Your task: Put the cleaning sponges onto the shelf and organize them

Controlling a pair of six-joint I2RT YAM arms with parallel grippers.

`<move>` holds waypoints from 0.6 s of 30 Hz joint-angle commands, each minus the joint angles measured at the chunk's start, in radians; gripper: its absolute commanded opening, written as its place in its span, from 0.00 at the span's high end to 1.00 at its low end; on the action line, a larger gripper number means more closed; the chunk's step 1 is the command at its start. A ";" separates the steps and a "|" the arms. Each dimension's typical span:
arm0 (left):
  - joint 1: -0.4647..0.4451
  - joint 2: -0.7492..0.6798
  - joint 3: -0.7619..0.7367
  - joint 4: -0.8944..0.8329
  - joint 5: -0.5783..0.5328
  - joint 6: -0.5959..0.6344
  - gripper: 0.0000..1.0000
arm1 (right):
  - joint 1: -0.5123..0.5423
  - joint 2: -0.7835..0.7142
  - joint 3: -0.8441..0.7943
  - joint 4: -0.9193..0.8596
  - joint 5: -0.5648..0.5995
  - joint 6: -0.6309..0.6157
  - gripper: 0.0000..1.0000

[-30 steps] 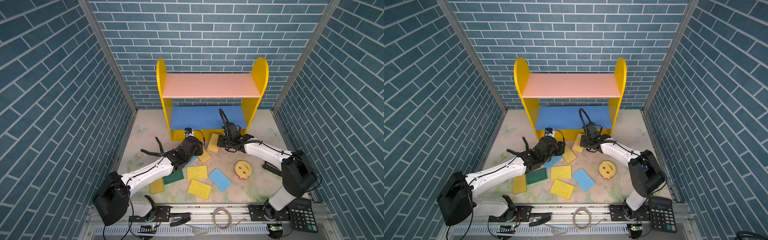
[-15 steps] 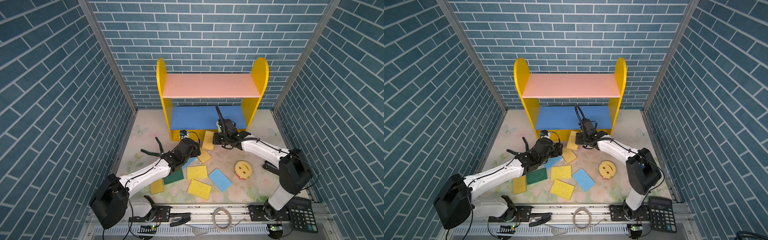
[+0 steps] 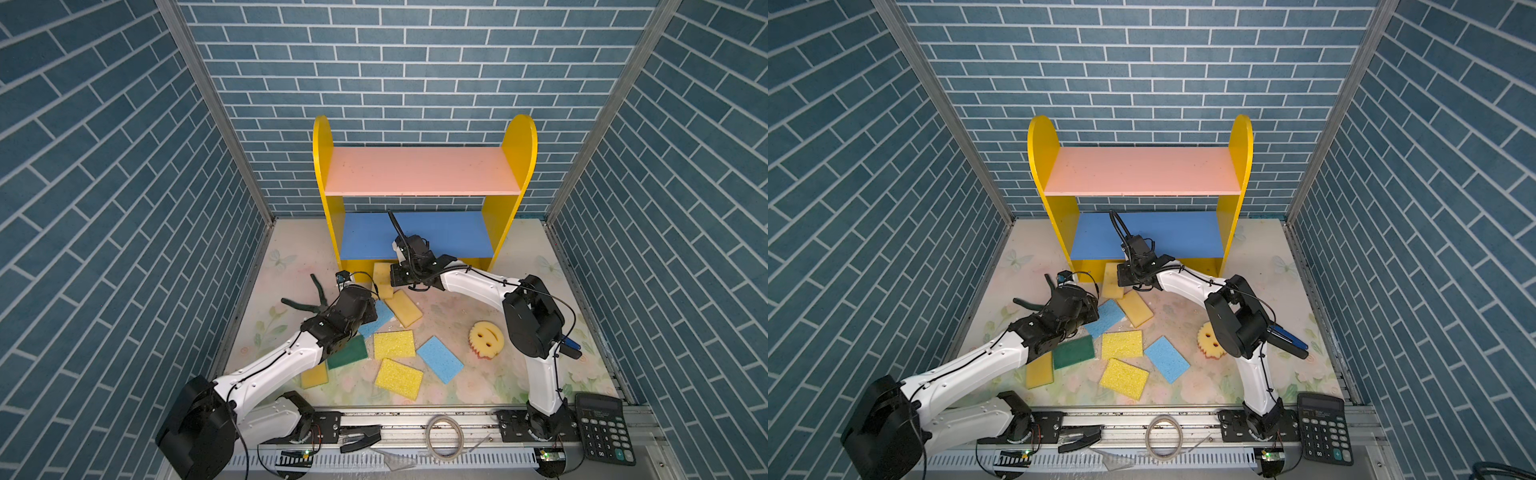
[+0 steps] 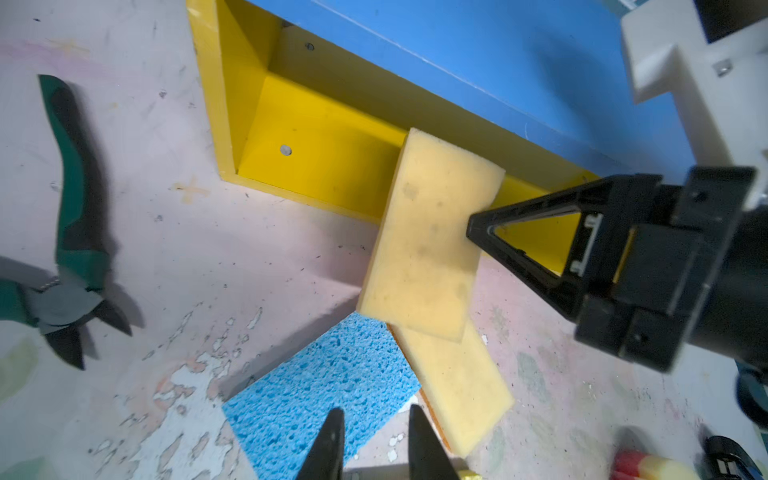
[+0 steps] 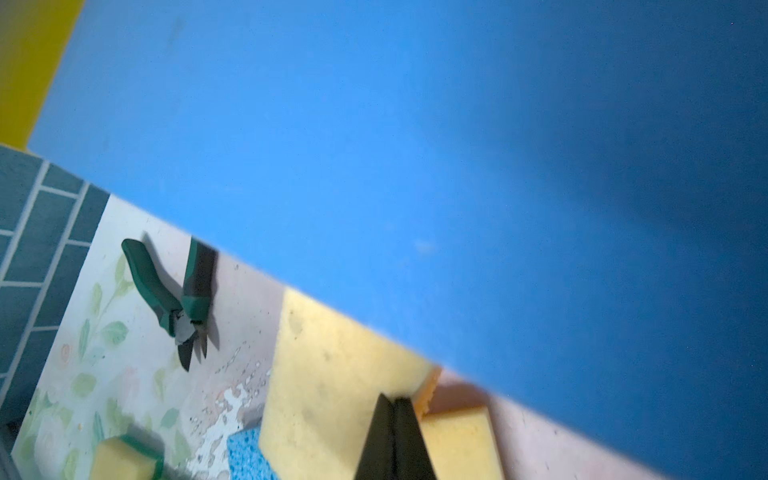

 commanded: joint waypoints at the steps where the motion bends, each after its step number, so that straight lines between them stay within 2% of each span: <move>1: 0.013 -0.061 -0.027 -0.092 -0.051 -0.012 0.73 | 0.021 0.048 0.060 0.046 0.073 -0.009 1.00; 10: 0.021 -0.239 -0.069 -0.257 -0.123 -0.043 0.70 | 0.034 0.170 0.143 0.112 0.130 0.016 1.00; 15: 0.023 -0.318 -0.079 -0.337 -0.158 -0.051 0.59 | 0.037 0.206 0.182 0.110 0.201 0.015 0.99; 18: 0.025 -0.340 -0.079 -0.360 -0.175 -0.050 0.54 | 0.038 0.204 0.184 0.112 0.231 0.003 0.82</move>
